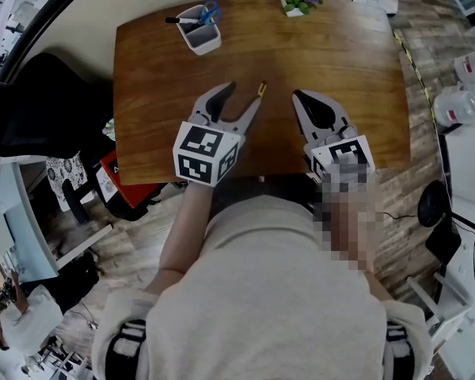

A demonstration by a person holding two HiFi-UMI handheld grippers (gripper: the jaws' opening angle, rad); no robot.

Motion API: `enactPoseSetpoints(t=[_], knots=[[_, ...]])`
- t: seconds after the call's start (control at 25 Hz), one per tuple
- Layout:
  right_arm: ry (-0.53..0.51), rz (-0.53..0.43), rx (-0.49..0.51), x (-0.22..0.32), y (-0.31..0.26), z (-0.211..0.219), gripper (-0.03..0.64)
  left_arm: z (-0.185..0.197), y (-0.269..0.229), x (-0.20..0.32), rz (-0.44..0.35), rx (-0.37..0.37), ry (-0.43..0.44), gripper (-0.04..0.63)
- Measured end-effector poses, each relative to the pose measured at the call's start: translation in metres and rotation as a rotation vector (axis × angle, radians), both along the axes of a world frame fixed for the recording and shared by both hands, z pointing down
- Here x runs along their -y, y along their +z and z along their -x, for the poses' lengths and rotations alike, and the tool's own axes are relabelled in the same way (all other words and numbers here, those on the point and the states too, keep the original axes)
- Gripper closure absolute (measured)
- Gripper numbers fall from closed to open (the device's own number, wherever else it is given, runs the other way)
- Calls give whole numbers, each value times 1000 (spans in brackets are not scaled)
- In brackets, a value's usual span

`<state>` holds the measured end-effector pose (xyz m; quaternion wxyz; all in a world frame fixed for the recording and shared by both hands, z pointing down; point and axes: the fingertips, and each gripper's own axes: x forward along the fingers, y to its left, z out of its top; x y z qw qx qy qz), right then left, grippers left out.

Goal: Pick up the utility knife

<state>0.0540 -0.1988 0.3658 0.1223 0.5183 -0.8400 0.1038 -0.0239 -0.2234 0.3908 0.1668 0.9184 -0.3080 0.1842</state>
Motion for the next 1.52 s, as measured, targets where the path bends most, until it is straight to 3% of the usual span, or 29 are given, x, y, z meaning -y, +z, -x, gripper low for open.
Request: enactPoseSetpoints(t=[0.48,1.08,1.52], knots=[[-73,45,-3,11,10,-26,604,-15,17,3,62,25,-70,367],[-207,123,-14,28,41,-17,604,-28,52,11,119,96,-103,362],[-236,166,-29,39,68,-21,604,-34,82,13,163,151,-92,373]])
